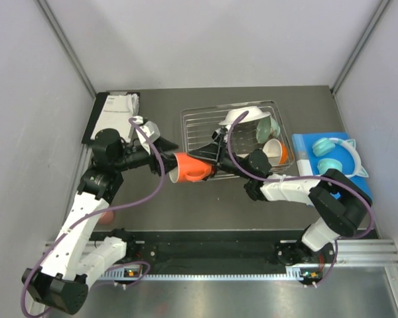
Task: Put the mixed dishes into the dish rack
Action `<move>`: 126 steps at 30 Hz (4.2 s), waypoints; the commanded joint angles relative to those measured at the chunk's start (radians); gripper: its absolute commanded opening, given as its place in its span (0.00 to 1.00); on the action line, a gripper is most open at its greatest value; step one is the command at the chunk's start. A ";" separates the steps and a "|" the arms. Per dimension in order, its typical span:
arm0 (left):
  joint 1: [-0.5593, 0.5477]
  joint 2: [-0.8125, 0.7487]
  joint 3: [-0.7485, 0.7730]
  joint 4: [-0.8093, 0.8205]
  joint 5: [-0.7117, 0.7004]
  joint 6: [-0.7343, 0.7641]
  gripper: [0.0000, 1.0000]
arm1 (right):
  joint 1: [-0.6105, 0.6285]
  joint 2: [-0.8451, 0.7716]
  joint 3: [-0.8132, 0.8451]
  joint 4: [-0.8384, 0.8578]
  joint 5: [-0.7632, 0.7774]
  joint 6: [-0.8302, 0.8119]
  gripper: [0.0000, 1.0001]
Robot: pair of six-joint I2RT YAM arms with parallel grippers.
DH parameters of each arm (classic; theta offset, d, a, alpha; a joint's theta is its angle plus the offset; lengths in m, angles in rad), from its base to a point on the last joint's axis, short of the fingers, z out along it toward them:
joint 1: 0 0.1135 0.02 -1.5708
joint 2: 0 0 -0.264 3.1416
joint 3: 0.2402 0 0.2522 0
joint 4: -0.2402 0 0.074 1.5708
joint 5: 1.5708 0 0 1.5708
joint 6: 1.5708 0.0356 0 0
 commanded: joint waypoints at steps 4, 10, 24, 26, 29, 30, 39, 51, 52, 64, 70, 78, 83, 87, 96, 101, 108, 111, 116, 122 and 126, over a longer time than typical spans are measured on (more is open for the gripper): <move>0.013 -0.023 0.055 -0.153 -0.272 0.168 0.99 | -0.056 -0.100 0.023 0.159 -0.139 -0.041 0.00; 0.042 -0.093 0.145 -0.219 -0.333 0.133 0.99 | -0.223 -0.258 0.284 -0.778 -0.256 -0.626 0.00; 0.047 -0.081 0.259 -0.463 -0.628 0.021 0.99 | -0.174 0.197 1.308 -1.921 0.435 -1.532 0.00; 0.047 -0.099 0.247 -0.464 -0.626 0.021 0.99 | -0.117 0.332 1.480 -2.025 0.582 -1.585 0.00; 0.047 -0.101 0.248 -0.481 -0.641 0.018 0.99 | -0.076 0.474 1.612 -2.089 0.708 -1.664 0.00; 0.047 -0.101 0.245 -0.487 -0.646 0.027 0.99 | -0.071 0.498 1.625 -2.095 0.734 -1.672 0.00; 0.047 -0.130 0.201 -0.473 -0.666 0.021 0.99 | -0.038 0.631 1.628 -2.043 0.917 -1.770 0.00; 0.047 -0.150 0.182 -0.463 -0.665 0.024 0.99 | -0.039 0.720 1.607 -1.909 0.965 -1.853 0.00; 0.047 -0.153 0.182 -0.463 -0.663 0.025 0.99 | -0.039 0.731 1.604 -1.900 0.954 -1.852 0.00; 0.047 -0.164 0.164 -0.458 -0.658 0.050 0.99 | -0.090 0.774 1.571 -1.793 0.816 -1.804 0.00; 0.047 -0.158 0.158 -0.443 -0.638 0.047 0.99 | -0.126 0.824 1.594 -1.814 0.741 -1.741 0.00; 0.049 -0.153 0.155 -0.438 -0.631 0.053 0.99 | -0.143 0.854 1.588 -1.819 0.712 -1.709 0.00; 0.047 -0.153 0.138 -0.441 -0.618 0.041 0.99 | -0.143 0.857 1.571 -1.805 0.698 -1.709 0.28; 0.047 -0.162 0.110 -0.447 -0.618 0.039 0.99 | -0.142 0.835 1.533 -1.774 0.686 -1.708 0.46; 0.049 -0.176 0.101 -0.444 -0.629 0.041 0.99 | -0.128 0.802 1.504 -1.759 0.706 -1.724 1.00; 0.050 -0.181 0.099 -0.444 -0.628 0.041 0.99 | -0.120 0.782 1.511 -1.763 0.739 -1.747 1.00; 0.053 -0.173 0.124 -0.456 -0.643 0.061 0.99 | -0.082 0.681 1.531 -1.774 0.830 -1.790 1.00; 0.053 -0.161 0.167 -0.501 -0.704 0.102 0.99 | -0.068 0.616 1.527 -1.782 0.870 -1.839 1.00; 0.053 -0.167 0.214 -0.620 -0.827 0.153 0.99 | -0.045 0.515 1.455 -1.765 0.920 -1.862 1.00; 0.053 -0.204 0.195 -0.772 -1.020 0.255 0.99 | 0.014 0.354 1.349 -1.779 0.974 -1.861 1.00; 0.053 -0.285 0.146 -0.887 -1.135 0.300 0.99 | 0.074 0.176 1.130 -1.748 0.980 -1.809 1.00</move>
